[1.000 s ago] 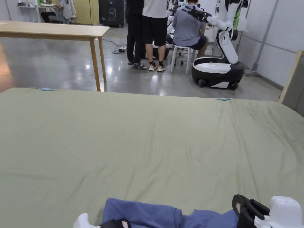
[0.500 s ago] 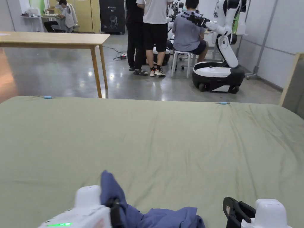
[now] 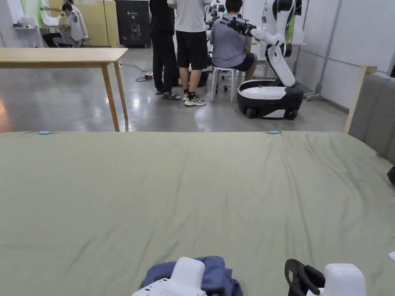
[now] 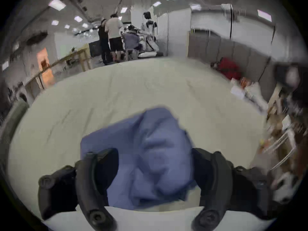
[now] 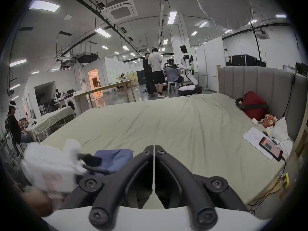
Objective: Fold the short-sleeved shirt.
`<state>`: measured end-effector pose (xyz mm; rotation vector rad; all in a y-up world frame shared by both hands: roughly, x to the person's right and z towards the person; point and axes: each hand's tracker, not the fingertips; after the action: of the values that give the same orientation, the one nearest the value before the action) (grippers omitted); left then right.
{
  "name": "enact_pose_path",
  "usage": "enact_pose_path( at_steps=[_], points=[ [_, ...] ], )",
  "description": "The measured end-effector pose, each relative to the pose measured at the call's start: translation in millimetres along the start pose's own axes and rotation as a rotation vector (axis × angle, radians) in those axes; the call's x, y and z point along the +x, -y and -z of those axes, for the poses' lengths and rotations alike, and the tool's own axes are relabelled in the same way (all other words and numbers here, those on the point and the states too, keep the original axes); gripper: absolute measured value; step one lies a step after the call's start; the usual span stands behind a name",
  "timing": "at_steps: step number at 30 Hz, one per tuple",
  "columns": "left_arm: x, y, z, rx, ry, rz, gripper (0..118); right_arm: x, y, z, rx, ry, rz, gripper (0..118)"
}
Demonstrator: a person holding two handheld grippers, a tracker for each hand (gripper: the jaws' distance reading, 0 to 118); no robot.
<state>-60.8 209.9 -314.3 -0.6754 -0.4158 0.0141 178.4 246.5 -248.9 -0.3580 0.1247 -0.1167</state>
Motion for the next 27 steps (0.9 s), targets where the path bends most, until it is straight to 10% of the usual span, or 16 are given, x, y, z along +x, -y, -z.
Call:
enact_pose_path(
  at_steps=[8,10,12,13,20,27],
  points=[
    [-96,-14,-32,0.048,0.134,-0.436,100,-5,0,3,0.002,-0.031,0.035,2],
    [-100,-4,-8,-0.051,0.236,-0.505,79,-7,1,4,-0.006,-0.040,0.038,2],
    [-87,3,12,-0.070,0.306,-0.515,24,-5,1,7,-0.029,-0.057,0.046,2],
    [-71,6,25,-0.099,0.330,-0.498,18,-4,1,9,-0.055,-0.068,0.058,2],
    [-35,29,70,-0.167,0.395,-0.528,18,1,2,17,-0.133,-0.070,0.070,2],
    [-75,15,3,-0.068,0.402,-0.476,30,-21,21,86,-0.295,-0.310,0.223,2]
  ],
)
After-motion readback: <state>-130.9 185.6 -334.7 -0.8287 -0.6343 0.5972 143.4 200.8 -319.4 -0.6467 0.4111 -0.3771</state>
